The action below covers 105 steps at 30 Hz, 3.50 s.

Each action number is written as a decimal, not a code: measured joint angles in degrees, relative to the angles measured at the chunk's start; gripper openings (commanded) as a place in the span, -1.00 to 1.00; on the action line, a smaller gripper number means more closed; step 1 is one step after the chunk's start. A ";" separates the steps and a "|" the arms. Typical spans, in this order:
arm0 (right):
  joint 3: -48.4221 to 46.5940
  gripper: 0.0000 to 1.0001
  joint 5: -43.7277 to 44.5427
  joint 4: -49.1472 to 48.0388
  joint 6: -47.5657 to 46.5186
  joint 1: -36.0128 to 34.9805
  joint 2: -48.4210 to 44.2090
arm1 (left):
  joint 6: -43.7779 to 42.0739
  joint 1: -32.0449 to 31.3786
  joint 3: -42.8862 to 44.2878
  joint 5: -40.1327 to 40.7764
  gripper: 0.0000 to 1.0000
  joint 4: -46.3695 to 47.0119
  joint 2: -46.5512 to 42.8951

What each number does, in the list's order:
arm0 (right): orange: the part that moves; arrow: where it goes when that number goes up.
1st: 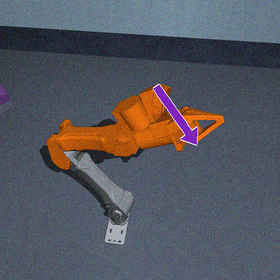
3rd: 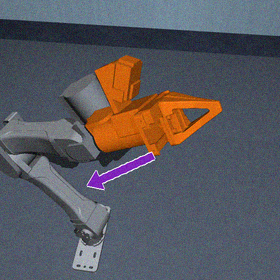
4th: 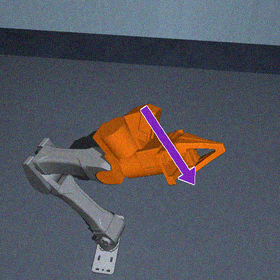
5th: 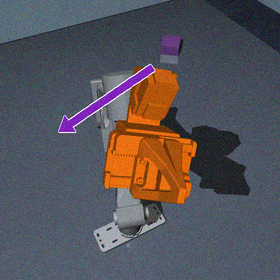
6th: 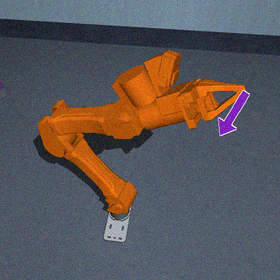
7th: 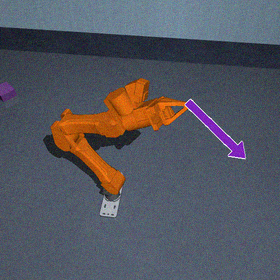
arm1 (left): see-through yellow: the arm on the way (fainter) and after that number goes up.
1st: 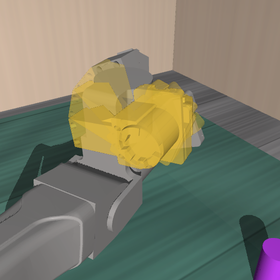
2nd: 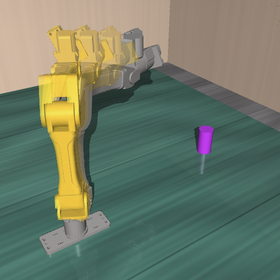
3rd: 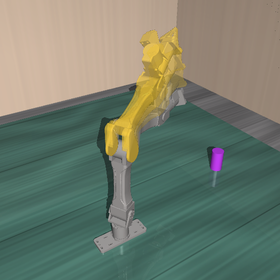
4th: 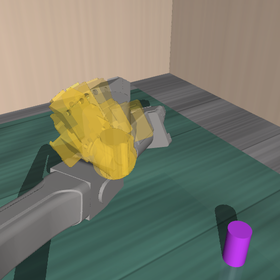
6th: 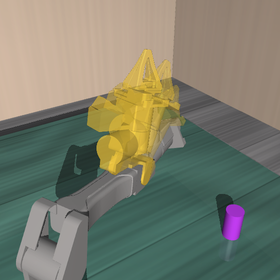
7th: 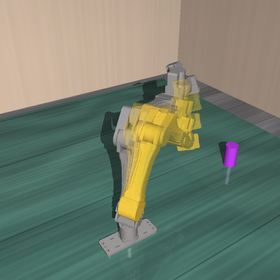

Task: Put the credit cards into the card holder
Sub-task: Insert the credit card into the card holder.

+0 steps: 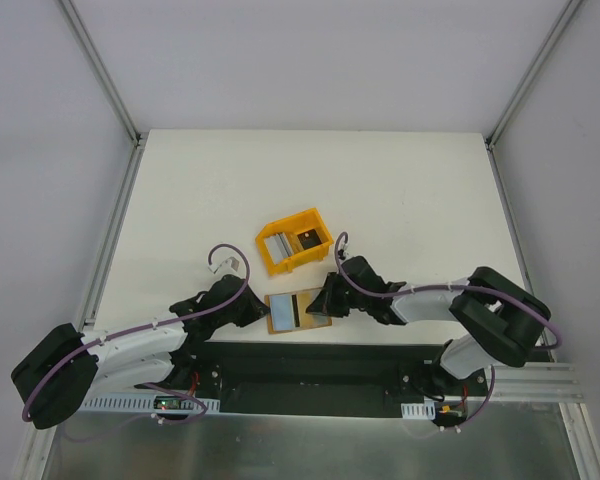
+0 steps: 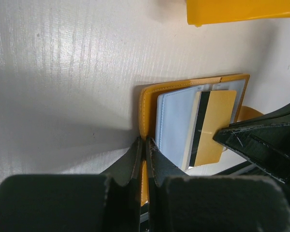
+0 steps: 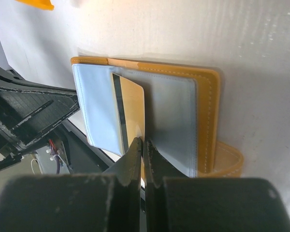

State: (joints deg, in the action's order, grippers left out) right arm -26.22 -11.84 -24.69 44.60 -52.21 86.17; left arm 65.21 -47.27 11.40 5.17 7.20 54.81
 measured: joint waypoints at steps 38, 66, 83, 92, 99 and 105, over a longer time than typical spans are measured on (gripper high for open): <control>-8.76 -0.34 1.53 10.67 -6.99 -3.04 2.01 | 0.17 0.00 -1.07 -0.04 -1.00 0.00 -2.01; -19.76 -0.48 2.08 20.83 -16.35 -8.33 8.41 | 0.09 0.00 -1.05 0.00 -1.00 -0.20 -1.88; -21.46 0.14 7.87 29.00 -22.64 -8.48 0.44 | 0.07 0.00 -1.07 -0.02 -1.00 -0.55 -3.65; -25.33 0.35 11.43 34.05 -26.73 -6.73 -3.50 | 0.09 0.00 -1.77 0.02 -1.00 -0.76 -5.29; -27.78 0.60 12.50 37.18 -29.46 -4.28 -4.07 | 0.09 0.00 -1.84 0.02 -1.00 -1.84 -6.32; -34.62 0.99 11.87 40.15 -32.74 -0.70 -3.08 | 0.09 0.00 -1.92 0.04 -1.00 -2.14 -6.58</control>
State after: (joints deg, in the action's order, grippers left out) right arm -60.84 0.03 15.46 11.86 -52.90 83.09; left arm 65.30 -47.27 9.47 5.21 5.06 48.23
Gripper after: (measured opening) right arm 0.892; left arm 0.007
